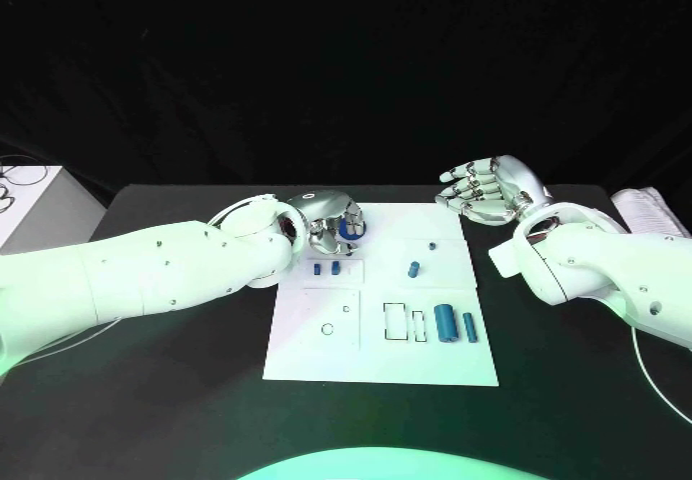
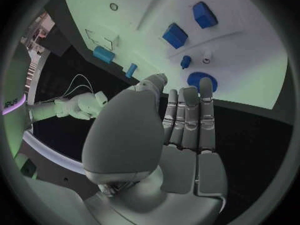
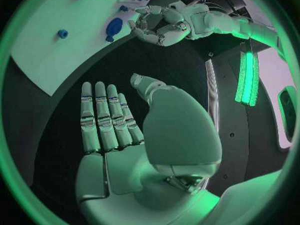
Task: Assemble the parts on the task board
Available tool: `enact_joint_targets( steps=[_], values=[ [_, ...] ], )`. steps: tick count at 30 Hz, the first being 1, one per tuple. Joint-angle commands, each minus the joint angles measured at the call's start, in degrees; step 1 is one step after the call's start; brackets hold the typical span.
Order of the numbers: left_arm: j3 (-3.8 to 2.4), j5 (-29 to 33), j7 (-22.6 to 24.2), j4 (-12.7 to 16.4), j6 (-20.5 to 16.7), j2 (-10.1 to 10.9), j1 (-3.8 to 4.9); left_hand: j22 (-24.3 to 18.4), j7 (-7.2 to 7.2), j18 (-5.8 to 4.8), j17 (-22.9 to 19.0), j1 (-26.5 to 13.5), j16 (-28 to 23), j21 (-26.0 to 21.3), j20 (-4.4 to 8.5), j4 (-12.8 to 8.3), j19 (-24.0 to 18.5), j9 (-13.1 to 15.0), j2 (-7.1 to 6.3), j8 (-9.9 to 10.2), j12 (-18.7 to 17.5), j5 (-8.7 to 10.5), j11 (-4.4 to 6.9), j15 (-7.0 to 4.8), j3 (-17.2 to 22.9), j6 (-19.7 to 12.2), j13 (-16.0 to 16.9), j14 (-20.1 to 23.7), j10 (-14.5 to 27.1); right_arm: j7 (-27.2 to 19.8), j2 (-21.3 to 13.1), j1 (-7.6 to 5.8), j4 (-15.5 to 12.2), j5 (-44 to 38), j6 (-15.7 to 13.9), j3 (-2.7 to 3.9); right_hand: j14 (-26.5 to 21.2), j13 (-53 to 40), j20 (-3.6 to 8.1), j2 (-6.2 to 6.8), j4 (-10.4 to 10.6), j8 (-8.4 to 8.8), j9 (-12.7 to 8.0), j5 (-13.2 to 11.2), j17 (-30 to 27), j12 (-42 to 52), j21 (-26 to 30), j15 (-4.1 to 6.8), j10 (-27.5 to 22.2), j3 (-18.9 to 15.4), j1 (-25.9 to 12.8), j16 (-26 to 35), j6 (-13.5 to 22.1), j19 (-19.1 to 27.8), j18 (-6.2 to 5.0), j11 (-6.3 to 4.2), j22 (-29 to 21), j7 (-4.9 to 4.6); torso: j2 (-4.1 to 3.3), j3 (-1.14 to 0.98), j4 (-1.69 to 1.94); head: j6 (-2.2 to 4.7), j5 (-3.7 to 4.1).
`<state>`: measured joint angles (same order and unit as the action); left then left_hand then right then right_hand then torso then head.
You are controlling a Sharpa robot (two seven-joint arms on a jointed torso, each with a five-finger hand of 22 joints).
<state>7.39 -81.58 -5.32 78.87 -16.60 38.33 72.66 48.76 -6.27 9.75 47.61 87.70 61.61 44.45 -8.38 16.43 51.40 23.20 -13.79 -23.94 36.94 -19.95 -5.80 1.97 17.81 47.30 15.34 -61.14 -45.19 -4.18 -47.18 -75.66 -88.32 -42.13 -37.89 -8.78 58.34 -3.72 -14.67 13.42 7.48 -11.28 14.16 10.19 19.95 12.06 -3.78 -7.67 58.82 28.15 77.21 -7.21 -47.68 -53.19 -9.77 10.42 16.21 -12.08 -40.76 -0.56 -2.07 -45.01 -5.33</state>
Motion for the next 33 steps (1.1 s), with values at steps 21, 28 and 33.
enact_joint_targets(
  steps=[21,28,33],
  values=[
    [0.07,-5.5,-4.6,-2.9,7.3,-2.7,-0.01,1.6,-0.37,0.69,1.1,0.1,4.1,1.7,0.34,-0.1,0.7,-1.8,-0.26,2.0,-1.1,0.11,0.22,-0.24,1.2,1.8,-2.2,-1.9,-1.7,-0.8,0.1,0.05,-0.1,-0.6,0.4,0.00,0.1,0.1,0.04,-0.31,-0.5,0.16,-0.1,0.3,-0.1,-0.2,0.1,-0.48,-0.1,0.0,-0.3,0.3,-0.4,0.5,-0.75,-0.01,-0.2,-2.04,-0.06,0.03,0.00,0.01,0.06],
    [0.06,-5.3,-4.3,-3.4,7.8,-3.1,-0.01,2.5,-0.24,0.70,0.4,0.7,4.8,2.3,0.60,-0.2,0.5,-2.4,0.11,2.7,-2.7,0.16,0.44,-0.54,2.6,3.2,-3.7,-1.8,-3.0,-0.8,0.1,0.05,-0.1,-0.6,0.4,0.00,0.1,0.1,0.04,-0.31,-0.5,0.16,-0.1,0.3,-0.1,-0.2,0.1,-0.48,-0.1,0.0,-0.3,0.3,-0.4,0.5,-0.75,-0.01,-0.2,-2.04,-0.05,-0.02,0.01,-0.18,0.17],
    [0.06,-5.2,-4.3,-3.7,8.7,-3.3,-0.01,3.4,-0.21,0.71,1.1,1.2,6.4,3.1,0.88,-0.4,0.4,-2.7,0.34,3.1,-4.1,0.22,0.83,-0.84,3.8,4.5,-4.9,-2.9,-5.1,-0.7,0.1,0.05,-0.2,-0.6,0.4,0.00,0.1,0.1,0.04,-0.31,-0.5,0.16,-0.1,0.3,-0.1,-0.2,0.1,-0.48,-0.1,0.0,-0.3,0.3,-0.4,0.5,-0.75,-0.01,-0.2,-2.04,0.02,-0.03,0.05,-0.25,0.19]
  ],
)
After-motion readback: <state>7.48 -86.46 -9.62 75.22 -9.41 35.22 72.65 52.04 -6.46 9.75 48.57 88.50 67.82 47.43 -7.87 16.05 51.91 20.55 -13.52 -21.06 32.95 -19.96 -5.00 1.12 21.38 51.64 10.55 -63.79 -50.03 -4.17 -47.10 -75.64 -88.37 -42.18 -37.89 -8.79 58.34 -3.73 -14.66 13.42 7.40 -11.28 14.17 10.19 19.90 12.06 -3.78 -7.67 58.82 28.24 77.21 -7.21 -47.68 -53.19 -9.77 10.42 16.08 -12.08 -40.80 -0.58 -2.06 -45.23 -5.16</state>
